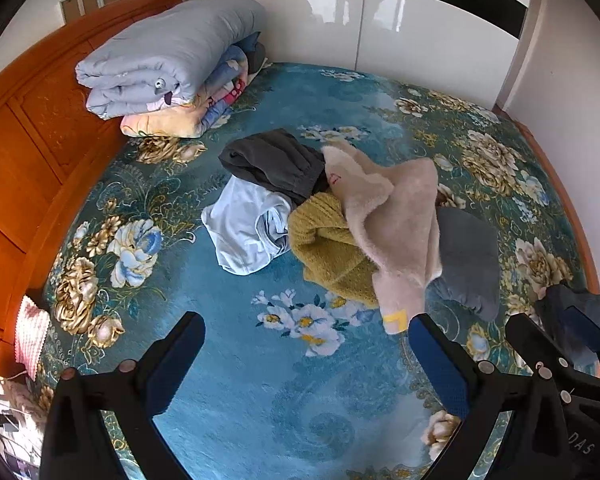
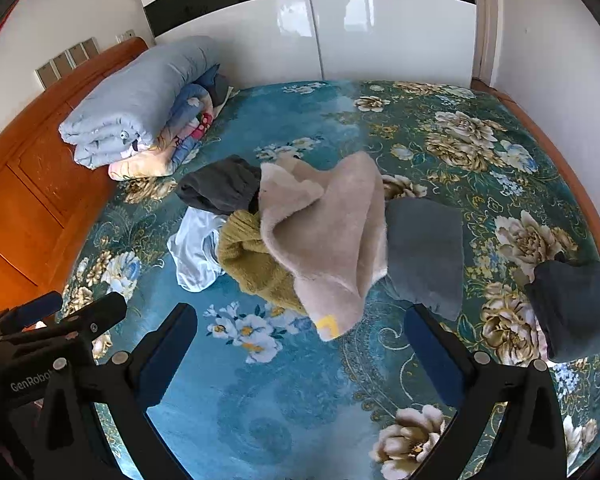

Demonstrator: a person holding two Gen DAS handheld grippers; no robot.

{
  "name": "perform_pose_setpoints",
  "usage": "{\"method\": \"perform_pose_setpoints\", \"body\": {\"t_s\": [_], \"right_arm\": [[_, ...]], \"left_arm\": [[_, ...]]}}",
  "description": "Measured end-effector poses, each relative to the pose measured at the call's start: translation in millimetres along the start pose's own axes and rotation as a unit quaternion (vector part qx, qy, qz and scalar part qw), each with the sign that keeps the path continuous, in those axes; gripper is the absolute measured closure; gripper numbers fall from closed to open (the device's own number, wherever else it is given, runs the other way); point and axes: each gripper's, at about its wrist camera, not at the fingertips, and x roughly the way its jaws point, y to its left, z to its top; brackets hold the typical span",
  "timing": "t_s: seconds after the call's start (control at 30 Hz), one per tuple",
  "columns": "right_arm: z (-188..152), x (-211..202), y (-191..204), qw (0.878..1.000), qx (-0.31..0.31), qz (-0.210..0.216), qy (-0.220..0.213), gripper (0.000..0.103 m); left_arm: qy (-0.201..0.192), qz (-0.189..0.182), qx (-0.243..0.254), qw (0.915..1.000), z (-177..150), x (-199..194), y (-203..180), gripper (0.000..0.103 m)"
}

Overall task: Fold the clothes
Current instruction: 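Move both grippers toward the pink fuzzy sweater on the clothes pile, then grasp the pink sweater with the left gripper and lift it off the pile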

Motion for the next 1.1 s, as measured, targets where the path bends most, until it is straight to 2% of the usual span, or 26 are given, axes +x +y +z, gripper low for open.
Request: {"method": "perform_pose_setpoints", "body": {"t_s": [0.3, 0.67, 1.1], "right_arm": [[2.0, 20.1, 10.1, 0.999, 0.008, -0.037, 0.019, 0.000], [13.6, 62.3, 25.8, 0.994, -0.014, -0.090, 0.058, 0.000], [20.4, 111.8, 22.4, 0.987, -0.022, -0.118, 0.109, 0.000]], "left_arm": [[0.012, -0.017, 0.038, 0.9991, 12.2, 25.5, 9.9, 0.000], [0.038, -0.047, 0.068, 0.9959, 28.9, 80.1, 18.3, 0.000], [0.078, -0.077, 0.089, 0.9900, 38.3, 142.7, 8.5, 0.000]]}}
